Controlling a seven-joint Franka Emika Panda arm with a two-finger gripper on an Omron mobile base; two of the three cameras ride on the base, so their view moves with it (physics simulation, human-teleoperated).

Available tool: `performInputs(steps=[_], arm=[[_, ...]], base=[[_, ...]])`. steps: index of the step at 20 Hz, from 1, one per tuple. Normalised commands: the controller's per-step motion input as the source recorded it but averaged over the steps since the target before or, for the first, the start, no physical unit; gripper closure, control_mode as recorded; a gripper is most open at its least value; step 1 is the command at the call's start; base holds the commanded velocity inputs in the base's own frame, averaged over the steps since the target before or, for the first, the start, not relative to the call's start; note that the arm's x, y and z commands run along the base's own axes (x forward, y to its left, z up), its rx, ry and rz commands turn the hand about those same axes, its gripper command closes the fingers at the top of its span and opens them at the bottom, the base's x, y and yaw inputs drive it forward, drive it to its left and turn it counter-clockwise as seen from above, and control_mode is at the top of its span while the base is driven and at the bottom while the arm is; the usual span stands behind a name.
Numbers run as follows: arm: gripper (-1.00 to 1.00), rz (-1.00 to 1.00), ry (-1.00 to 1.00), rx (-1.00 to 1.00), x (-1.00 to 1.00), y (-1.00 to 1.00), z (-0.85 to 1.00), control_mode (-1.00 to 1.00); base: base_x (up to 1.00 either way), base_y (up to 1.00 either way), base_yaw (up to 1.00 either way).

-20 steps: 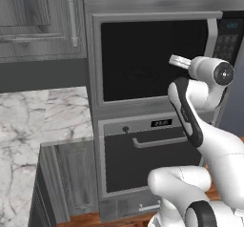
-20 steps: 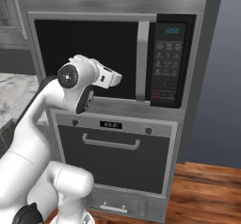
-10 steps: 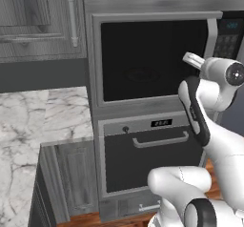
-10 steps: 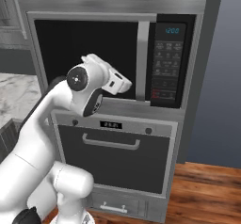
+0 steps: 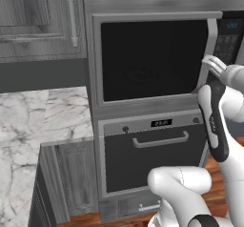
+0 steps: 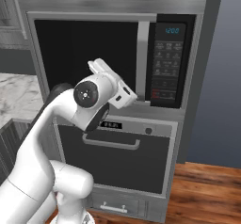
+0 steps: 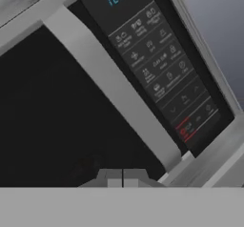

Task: Transport the chicken drumstick from the fridge to the microwave and turn on the microwave.

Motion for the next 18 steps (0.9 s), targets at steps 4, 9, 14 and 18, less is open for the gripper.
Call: performInputs(steps=[4, 9, 14, 18], arm=[[1.0, -0.02, 0.0, 0.22, -0.11, -0.43, 0.0, -1.0], [1.0, 0.0, 0.0, 0.21, 0.0, -0.44, 0.0, -1.0], [1.0, 0.0, 0.0, 0.18, -0.01, -0.29, 0.0, -1.0], [1.0, 0.0, 0.0, 0.15, 0.0, -0.18, -0.07, -1.0]], base=[[0.0, 0.0, 0.0], [0.0, 0.0, 0.0], [0.0, 0.0, 0.0], [0.0, 0.0, 0.0]])
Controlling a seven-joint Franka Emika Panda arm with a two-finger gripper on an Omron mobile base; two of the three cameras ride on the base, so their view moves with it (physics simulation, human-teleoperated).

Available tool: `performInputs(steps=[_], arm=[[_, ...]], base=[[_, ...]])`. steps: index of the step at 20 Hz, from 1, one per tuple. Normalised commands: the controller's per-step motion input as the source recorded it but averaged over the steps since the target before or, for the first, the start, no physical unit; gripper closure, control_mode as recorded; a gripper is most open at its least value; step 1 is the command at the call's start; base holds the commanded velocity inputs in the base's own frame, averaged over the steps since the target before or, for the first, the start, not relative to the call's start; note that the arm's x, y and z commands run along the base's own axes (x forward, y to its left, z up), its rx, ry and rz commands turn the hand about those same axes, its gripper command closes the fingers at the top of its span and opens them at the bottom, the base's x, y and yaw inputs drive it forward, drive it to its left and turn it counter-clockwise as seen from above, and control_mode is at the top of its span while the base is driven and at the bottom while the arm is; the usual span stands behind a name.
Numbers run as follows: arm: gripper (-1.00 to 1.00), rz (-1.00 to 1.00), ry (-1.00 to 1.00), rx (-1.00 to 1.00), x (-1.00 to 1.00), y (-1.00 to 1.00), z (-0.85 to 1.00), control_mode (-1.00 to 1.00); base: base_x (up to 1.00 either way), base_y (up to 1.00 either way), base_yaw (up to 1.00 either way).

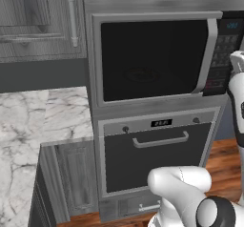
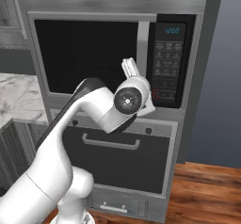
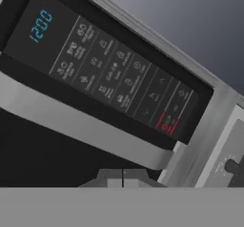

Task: Transport the chicken drumstick from the fridge to the microwave and turn on the microwave.

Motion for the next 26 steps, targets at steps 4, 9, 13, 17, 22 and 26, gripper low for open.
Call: performInputs(steps=[4, 9, 13, 17, 22, 26], arm=[[1.0, 0.0, 0.0, 0.12, 0.0, -0.15, -0.13, -1.0], [1.0, 0.0, 0.0, 0.09, 0.01, -0.12, -0.19, -1.0], [1.0, 0.0, 0.0, 0.08, 0.07, -0.06, -0.25, -1.0], [1.0, 0.0, 0.0, 0.08, 0.08, -0.03, -0.22, -1.0], [1.0, 0.0, 0.0, 0.14, 0.06, -0.17, -0.2, -1.0], [1.0, 0.0, 0.0, 0.15, 0.04, -0.15, -0.12, -1.0]], base=[[0.0, 0.0, 0.0], [0.0, 0.0, 0.0], [0.0, 0.0, 0.0], [0.0, 0.0, 0.0], [0.0, 0.0, 0.0], [0.0, 0.0, 0.0]])
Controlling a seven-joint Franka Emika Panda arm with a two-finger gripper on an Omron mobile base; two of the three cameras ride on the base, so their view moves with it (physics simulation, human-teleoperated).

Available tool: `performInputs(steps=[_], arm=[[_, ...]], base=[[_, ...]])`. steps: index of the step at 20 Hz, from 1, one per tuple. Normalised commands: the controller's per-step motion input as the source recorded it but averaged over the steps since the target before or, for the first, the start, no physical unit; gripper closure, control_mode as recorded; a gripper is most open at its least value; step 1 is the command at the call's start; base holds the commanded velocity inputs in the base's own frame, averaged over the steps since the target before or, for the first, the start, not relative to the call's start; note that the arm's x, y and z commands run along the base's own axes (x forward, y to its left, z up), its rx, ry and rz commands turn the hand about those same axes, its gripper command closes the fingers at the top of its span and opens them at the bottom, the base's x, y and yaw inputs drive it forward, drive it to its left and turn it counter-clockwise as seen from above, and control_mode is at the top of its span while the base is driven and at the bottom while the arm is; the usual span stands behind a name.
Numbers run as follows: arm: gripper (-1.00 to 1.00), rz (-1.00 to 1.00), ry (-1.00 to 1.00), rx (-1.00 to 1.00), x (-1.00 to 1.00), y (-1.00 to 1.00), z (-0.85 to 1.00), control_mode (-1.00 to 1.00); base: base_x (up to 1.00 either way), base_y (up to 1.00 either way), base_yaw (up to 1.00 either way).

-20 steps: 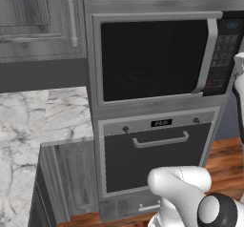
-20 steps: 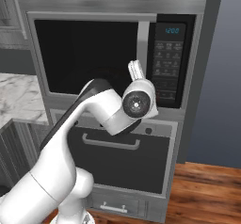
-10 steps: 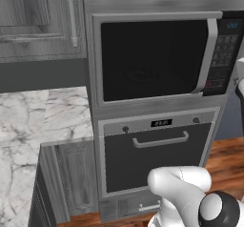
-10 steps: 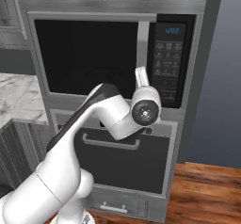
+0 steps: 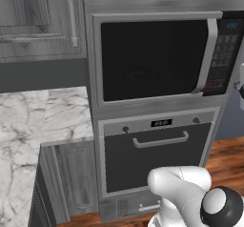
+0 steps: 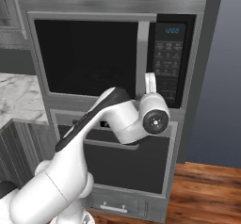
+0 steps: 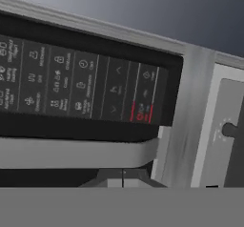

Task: Transport the chicken drumstick from the fridge to the microwave and turn on the microwave.

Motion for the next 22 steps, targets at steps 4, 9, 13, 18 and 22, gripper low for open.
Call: performInputs(steps=[4, 9, 13, 18, 22], arm=[[1.0, 0.0, 0.0, 0.13, 0.05, -0.15, -0.12, -1.0], [1.0, 0.0, 0.0, 0.11, 0.05, -0.11, -0.1, -1.0], [1.0, 0.0, 0.0, 0.11, 0.11, -0.09, -0.12, -1.0], [1.0, 0.0, 0.0, 0.11, 0.14, -0.11, -0.11, -1.0], [1.0, -0.01, 0.0, 0.03, 0.25, -0.03, -0.24, -1.0]], base=[[0.0, 0.0, 0.0], [0.0, 0.0, 0.0], [0.0, 0.0, 0.0], [0.0, 0.0, 0.0], [0.0, 0.0, 0.0]])
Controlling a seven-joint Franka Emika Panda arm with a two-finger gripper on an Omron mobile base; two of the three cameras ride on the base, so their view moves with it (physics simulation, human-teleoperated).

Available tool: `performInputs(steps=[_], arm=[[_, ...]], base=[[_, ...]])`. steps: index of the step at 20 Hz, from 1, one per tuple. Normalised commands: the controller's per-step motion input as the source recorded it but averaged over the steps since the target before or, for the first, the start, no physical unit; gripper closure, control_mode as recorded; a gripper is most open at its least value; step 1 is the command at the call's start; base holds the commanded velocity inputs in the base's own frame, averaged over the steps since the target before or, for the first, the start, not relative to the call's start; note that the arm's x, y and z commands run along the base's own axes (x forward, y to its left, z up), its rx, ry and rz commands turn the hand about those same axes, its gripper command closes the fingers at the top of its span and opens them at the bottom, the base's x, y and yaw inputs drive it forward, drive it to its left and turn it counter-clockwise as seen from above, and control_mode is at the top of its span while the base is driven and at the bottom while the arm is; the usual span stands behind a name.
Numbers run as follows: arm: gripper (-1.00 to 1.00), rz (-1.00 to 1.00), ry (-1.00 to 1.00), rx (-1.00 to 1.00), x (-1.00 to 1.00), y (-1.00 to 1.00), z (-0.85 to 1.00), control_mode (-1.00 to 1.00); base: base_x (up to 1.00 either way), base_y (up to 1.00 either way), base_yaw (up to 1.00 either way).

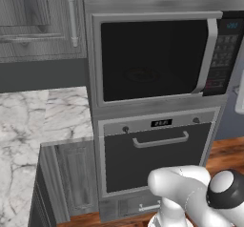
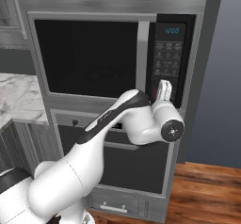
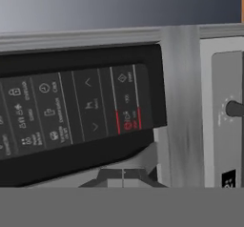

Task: Transport the chicken drumstick from the fridge to the microwave and turn on the microwave.

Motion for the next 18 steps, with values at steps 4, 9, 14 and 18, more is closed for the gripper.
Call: performInputs(steps=[4, 9, 14, 18], arm=[[1.0, -0.02, 0.0, 0.0, 0.21, -0.03, -0.21, -1.0], [1.0, -0.02, 0.0, 0.0, 0.12, -0.09, -0.1, -1.0], [1.0, 0.0, -0.03, 0.0, 0.01, -0.13, 0.0, -1.0], [1.0, 0.0, -0.03, 0.0, 0.0, -0.12, 0.0, -1.0]], base=[[0.0, 0.0, 0.0], [0.0, 0.0, 0.0], [0.0, 0.0, 0.0], [0.0, 0.0, 0.0]])
